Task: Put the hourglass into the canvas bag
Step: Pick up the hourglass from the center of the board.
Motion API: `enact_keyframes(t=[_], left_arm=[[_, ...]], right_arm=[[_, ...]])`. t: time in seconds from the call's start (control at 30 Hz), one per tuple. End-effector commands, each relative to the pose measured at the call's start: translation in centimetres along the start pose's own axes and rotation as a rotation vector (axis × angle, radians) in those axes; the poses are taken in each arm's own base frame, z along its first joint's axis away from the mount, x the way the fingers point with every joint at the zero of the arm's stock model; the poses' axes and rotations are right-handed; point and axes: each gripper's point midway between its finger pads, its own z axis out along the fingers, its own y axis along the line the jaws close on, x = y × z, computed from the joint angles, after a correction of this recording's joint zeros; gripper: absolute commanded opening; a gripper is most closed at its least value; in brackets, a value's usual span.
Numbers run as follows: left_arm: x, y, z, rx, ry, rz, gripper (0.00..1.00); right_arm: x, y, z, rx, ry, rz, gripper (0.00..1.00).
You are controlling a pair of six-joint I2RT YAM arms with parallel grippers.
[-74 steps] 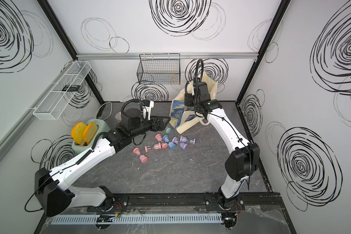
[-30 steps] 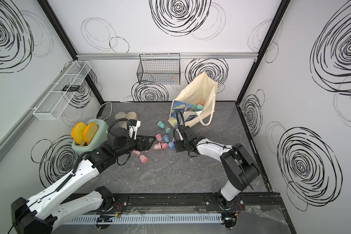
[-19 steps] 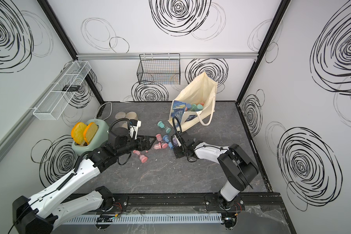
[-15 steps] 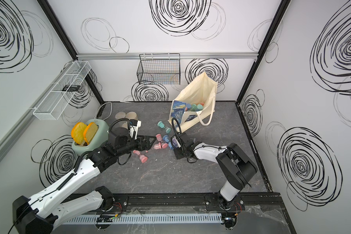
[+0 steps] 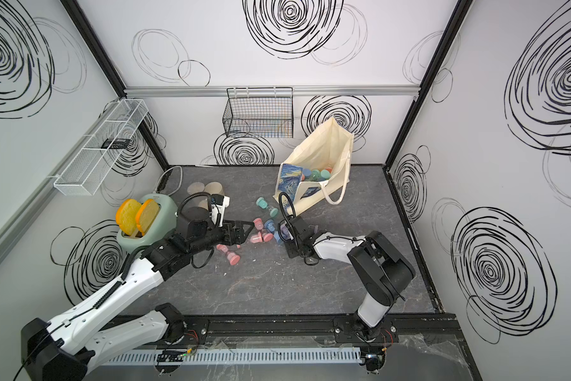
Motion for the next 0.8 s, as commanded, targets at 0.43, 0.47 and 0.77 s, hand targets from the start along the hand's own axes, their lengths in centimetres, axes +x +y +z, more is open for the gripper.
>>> enact_keyframes(t=[0.43, 0.47, 0.77], left_arm=[[-2.7, -1.2, -0.9, 0.029, -0.071, 0.007, 0.96], [-2.9, -1.3, -1.1, 0.029, -0.078, 0.007, 0.96], [-5.6, -2.2, -2.9, 0.034, -0.156, 0.019, 0.96]], right_arm=[[-4.0, 0.6, -5.8, -0.096, -0.147, 0.06, 0.41], [-4.4, 0.7, -6.4, -0.102, -0.158, 0.061, 0.4], [-9.1, 2.2, -14.1, -0.196, -0.34, 0.043, 0.39]])
